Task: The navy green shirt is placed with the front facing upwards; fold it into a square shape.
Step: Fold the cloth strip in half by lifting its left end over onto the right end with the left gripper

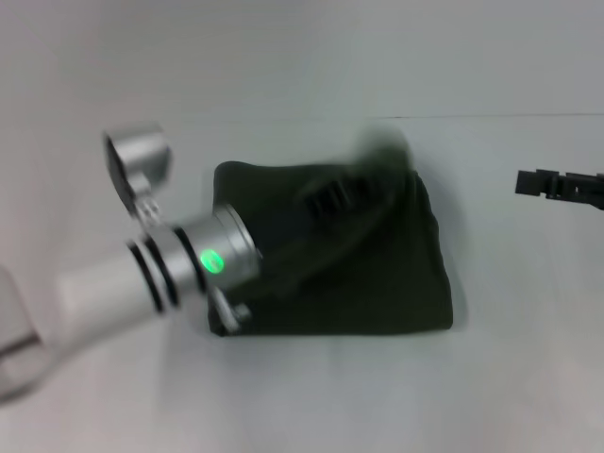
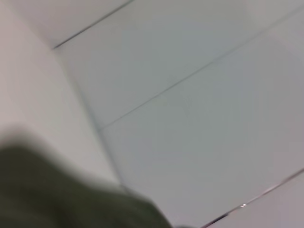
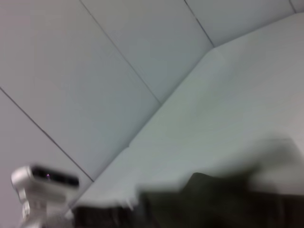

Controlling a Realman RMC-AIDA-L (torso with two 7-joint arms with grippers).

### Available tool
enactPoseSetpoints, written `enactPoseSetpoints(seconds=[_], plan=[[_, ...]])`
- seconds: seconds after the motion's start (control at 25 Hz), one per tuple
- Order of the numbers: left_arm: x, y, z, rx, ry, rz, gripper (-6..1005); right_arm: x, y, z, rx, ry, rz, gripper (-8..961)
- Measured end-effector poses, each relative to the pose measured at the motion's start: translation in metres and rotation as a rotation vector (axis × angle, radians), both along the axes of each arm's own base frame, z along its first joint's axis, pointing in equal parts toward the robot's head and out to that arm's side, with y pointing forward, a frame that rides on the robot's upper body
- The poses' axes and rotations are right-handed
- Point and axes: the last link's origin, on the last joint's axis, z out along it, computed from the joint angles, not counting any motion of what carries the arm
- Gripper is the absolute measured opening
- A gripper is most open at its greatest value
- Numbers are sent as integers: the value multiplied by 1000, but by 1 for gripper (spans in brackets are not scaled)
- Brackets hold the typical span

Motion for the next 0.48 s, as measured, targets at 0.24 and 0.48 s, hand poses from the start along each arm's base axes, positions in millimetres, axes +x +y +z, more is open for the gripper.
enactPoseSetpoints(seconds=[0.24,0.48], plan=[[-10,-43,-52,114,31,175,136,7,-4,2,3,-28,-5,916],[1,-65,-54,171,0,64,189,10,1,-2,1,-59,-26,903]])
